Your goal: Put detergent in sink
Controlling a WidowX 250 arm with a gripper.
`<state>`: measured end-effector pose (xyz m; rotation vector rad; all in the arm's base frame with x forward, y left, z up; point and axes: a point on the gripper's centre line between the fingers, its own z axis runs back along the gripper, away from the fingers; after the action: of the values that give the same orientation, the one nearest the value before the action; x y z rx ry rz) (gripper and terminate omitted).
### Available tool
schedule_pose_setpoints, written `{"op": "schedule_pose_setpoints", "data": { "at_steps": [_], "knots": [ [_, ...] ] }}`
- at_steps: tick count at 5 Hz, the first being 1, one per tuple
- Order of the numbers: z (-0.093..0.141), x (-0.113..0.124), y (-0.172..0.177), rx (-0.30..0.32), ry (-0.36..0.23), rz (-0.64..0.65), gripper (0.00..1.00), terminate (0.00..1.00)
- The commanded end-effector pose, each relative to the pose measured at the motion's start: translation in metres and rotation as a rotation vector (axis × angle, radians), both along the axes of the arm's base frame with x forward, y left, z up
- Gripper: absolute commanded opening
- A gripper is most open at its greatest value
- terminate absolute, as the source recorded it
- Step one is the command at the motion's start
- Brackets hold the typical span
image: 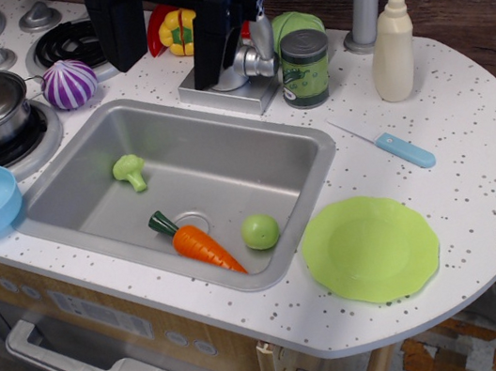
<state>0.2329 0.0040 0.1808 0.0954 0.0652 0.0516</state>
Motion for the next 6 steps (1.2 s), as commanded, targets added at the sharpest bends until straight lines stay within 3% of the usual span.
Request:
{"op": "schedule_pose_setpoints", "data": {
  "at_steps": [1, 2, 3, 4, 5, 6],
  "knots": [
    [0.000, 0.000, 0.000, 0.000, 0.000, 0.000, 1.00, 0.00],
    [0.005, 0.036, -0.027, 0.026, 0.015, 0.211, 1.00, 0.00],
    [0.003, 0.085, -0.054, 0.053, -0.040, 0.391, 1.00, 0.00],
    [-0.008, 0.131, -0.078, 0.039, -0.164, 0.577, 1.00, 0.00],
    [-0.015, 0.170, -0.097, 0.055, -0.287, 0.665, 1.00, 0.00],
    [-0.020, 0.192, -0.096, 0.051, -0.375, 0.657, 1.00, 0.00]
  ]
}}
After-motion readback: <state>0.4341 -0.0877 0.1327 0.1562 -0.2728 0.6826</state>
